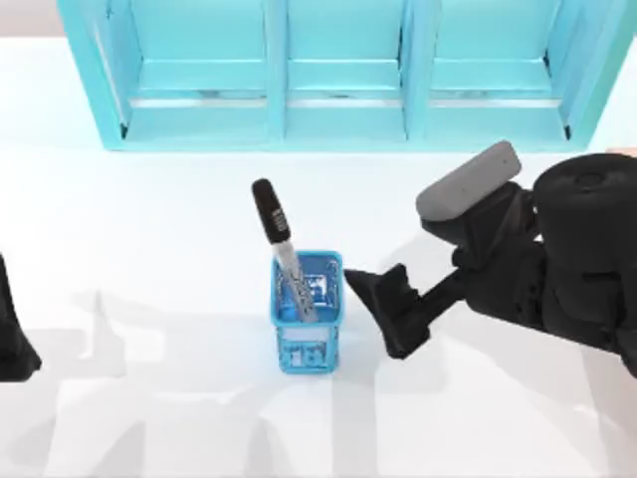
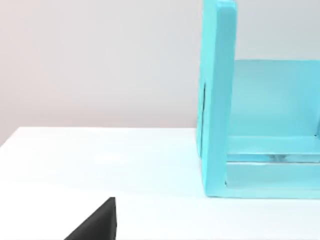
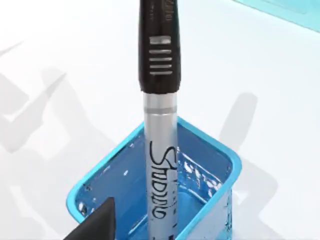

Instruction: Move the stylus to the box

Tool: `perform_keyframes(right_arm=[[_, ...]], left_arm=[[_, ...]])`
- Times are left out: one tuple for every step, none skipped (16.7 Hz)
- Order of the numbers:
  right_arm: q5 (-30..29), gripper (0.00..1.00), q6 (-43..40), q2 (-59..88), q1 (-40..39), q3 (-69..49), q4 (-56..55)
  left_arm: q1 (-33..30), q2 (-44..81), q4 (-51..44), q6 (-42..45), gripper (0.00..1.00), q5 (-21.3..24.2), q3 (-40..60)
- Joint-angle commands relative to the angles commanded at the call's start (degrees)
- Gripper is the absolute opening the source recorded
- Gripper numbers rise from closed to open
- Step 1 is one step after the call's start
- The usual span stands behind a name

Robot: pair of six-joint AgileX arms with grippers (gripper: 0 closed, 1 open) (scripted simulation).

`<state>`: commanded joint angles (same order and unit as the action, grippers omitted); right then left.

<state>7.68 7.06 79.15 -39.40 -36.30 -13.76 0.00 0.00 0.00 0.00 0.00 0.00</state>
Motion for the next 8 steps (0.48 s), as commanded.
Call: perform_keyframes(right_arm=[[0.2,1.0,0.2,2.6,-1.3,-1.1,-0.3],[0.3,1.0,0.4,4.7,-2.4,-1.9,-0.5],[0.4,1.0,0.5,6.3,-3.2,-2.5,-0.6],[0.5,1.0,0.6,7.2,-3.6,-2.9,-0.7],[0.5,1.0,0.6,7.6,-3.8,-3.0,-0.7],[0.5,1.0,0.6,7.6,-3.8,-3.0,-0.7],[0.5,1.0,0.6,7.6,-3.8,-3.0,-0.7],[0.5,1.0,0.6,7.6,-3.8,-3.0,-0.7]], left_arm=[[0.0,0.0,0.0,0.0,1.0,0.0,0.0],[0.0,0.0,0.0,0.0,1.0,0.0,0.0],[0.0,0.0,0.0,0.0,1.0,0.0,0.0],[0.0,0.0,0.0,0.0,1.0,0.0,0.0],[0.0,0.0,0.0,0.0,1.0,0.0,0.0],[0.0,0.0,0.0,0.0,1.0,0.0,0.0],[0.0,0.0,0.0,0.0,1.0,0.0,0.0],[0.0,0.0,0.0,0.0,1.0,0.0,0.0]])
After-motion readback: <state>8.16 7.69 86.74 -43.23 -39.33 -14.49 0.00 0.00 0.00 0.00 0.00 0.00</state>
